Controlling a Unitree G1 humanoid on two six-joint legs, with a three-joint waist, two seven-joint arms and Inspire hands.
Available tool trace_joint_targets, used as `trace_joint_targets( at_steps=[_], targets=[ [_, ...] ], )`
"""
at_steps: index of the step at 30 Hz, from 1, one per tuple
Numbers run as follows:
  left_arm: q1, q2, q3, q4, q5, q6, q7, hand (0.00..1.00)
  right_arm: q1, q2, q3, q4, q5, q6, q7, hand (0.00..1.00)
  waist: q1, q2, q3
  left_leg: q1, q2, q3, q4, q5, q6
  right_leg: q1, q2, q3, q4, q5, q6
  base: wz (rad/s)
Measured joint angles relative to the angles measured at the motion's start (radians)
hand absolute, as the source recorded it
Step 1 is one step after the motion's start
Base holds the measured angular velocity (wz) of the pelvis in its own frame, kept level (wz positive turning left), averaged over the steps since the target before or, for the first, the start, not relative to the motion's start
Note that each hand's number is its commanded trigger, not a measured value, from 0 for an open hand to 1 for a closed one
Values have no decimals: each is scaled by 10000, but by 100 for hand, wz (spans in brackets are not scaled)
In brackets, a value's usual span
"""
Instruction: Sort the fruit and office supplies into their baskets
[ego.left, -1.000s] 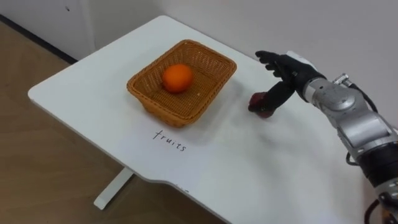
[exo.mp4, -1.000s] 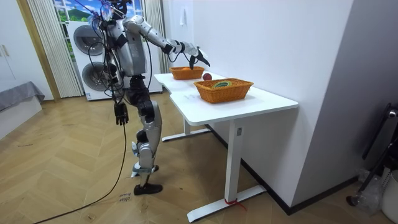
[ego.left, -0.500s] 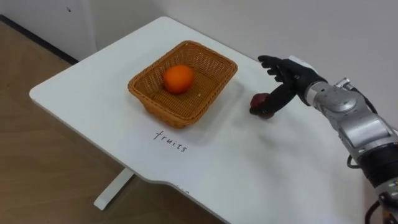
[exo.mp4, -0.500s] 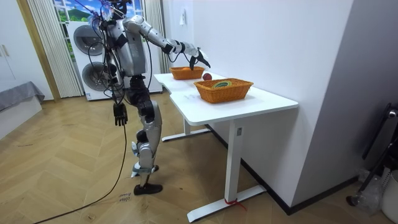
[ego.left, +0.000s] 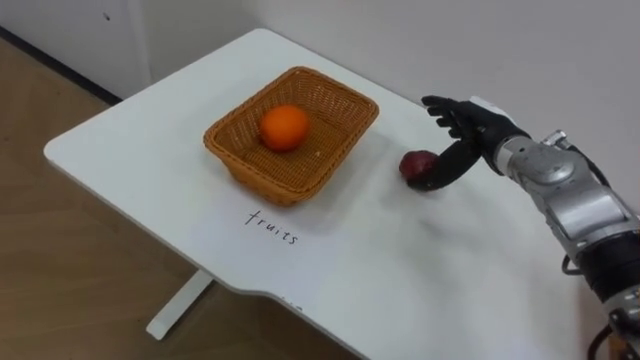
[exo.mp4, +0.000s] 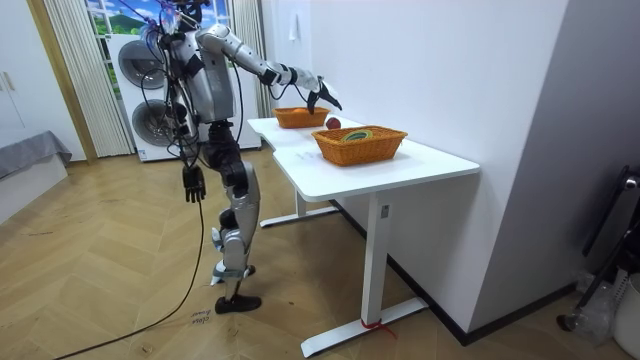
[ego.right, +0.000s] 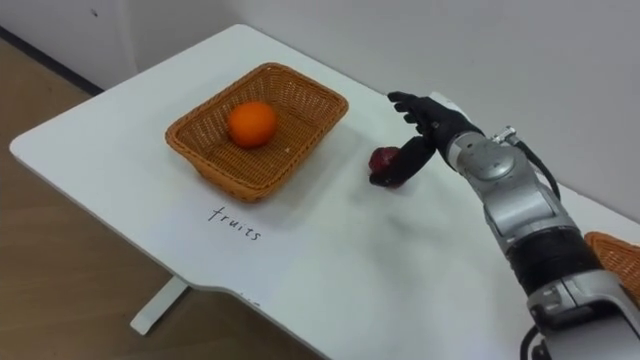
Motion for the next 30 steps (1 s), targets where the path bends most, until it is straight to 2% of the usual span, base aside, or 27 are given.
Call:
trace_joint_targets(
  at_steps=[3,7,10,13,16,18,22,30],
  targets=[
    [3,150,-41,-122,9,6,2,0,1,8,2,387,-209,2,-283,0,155,-119,56,-51,9,-33,21,-5,-13,-31,14,-37,-2,0,0,3],
    [-35,196,-53,-274,64,9,-14,0,-99,144,5,902,-668,0,-564,0,265,-258,80,-314,8,-89,163,-24,-34,-221,37,-71,0,13,-20,3],
    [-175,226,-128,-290,-4,-14,10,0,-137,204,34,1252,-635,-1,-813,0,307,-318,53,-691,-1,-188,332,-30,-47,-511,37,-195,52,22,-36,11],
    [-217,227,-265,-333,2,-51,19,0,-415,204,306,1701,-604,-11,-956,0,392,-335,109,-1011,12,-181,531,-23,-61,-793,62,-177,55,56,-92,0],
    [-299,230,-260,-336,-10,-75,25,0,-695,202,378,2073,-610,-15,-1132,0,454,-337,244,-1289,14,-196,627,-40,-82,-988,95,-149,51,88,-122,0],
    [-382,226,-262,-341,-11,-85,22,0,-873,199,381,2204,-611,-16,-1237,0,484,-366,242,-1502,31,-196,709,-44,-89,-1167,125,-125,45,134,-143,0],
    [-511,227,-268,-462,-11,-230,81,0,-1131,199,381,2304,-618,-34,-1490,0,510,-298,291,-1796,49,-202,850,-52,-94,-1392,164,-133,2,225,-156,0],
    [-579,225,-511,-498,-24,-318,297,0,-1133,199,381,2318,-625,-37,-1725,0,512,-232,320,-1883,47,-207,855,-55,-88,-1474,160,-156,-2,244,-147,0]
  ],
)
